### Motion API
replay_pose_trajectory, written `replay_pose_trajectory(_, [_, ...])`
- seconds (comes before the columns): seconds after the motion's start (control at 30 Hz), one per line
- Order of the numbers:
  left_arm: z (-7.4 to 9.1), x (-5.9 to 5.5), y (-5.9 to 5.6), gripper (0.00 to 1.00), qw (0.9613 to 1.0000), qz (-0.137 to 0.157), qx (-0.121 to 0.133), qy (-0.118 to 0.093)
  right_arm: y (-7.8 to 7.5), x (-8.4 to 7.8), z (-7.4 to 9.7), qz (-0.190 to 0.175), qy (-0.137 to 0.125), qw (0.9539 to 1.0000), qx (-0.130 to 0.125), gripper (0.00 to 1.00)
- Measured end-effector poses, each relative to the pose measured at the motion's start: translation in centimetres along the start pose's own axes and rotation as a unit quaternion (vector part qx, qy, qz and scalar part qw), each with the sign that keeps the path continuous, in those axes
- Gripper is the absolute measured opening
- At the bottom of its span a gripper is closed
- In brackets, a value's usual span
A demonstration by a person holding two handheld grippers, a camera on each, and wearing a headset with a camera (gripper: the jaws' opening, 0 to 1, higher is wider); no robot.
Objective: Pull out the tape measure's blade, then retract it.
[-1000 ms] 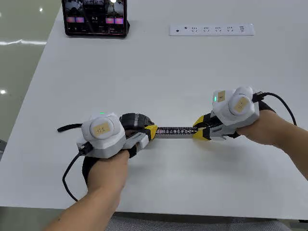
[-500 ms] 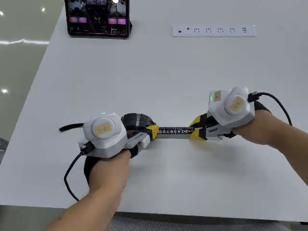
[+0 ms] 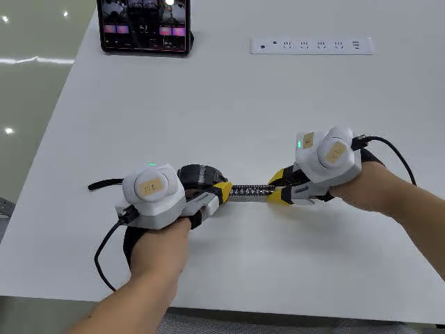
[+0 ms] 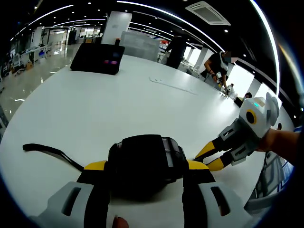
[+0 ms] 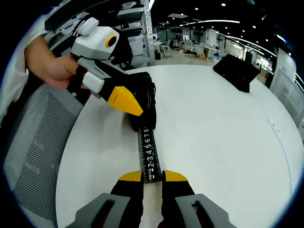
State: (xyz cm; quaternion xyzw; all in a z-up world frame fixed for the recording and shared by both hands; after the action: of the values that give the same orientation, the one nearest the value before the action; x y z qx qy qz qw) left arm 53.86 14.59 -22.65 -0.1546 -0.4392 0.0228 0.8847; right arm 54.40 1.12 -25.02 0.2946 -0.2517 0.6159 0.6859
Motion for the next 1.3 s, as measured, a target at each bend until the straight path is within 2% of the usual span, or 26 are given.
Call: replay_pose_trajectory(1.3, [0.0,-0.1,-0.1,0.58,1.0,0.006,-0.007,-0.002,0.6,2.4,-2.5,-0.002,-0.026,0.9996,0.008,0.11])
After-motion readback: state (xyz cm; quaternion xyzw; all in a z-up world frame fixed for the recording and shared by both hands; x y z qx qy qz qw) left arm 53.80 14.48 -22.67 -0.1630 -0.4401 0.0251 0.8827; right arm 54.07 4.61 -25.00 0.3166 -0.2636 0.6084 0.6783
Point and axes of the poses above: the centre of the closed fingertips' face, and the gripper's own axes: z roughly backward along the fingers, y roughly to its left, x roughly out of its top, the point moved 2 cm from there along z, roughly backward along the fingers, and after that the axes turned 4 degrees about -y, right-handed, at the moved point
